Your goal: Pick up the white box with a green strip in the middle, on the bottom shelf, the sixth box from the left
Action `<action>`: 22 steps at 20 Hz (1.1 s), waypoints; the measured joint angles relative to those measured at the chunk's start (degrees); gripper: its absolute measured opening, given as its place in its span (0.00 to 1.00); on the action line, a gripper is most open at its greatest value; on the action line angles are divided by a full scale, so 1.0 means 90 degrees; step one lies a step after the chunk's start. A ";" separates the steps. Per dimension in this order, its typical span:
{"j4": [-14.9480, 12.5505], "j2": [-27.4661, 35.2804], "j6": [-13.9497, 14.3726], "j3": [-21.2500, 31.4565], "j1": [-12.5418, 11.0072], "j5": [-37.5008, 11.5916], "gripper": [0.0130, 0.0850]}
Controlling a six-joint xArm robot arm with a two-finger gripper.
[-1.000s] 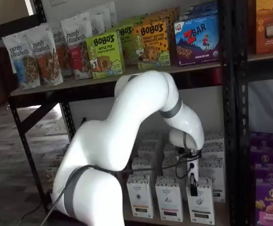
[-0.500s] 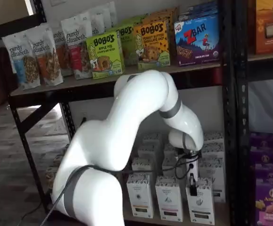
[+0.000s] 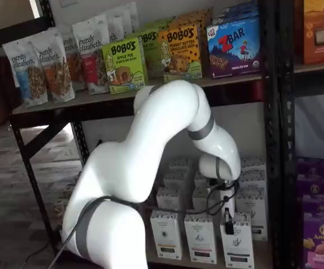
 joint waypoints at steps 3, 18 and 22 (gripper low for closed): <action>-0.0067 -0.0073 0.0066 0.0130 0.0007 -0.0049 0.61; -0.0435 -0.1026 0.0416 0.1566 0.0020 -0.0613 0.50; -0.0623 -0.1535 0.0626 0.2250 0.0055 -0.0794 0.50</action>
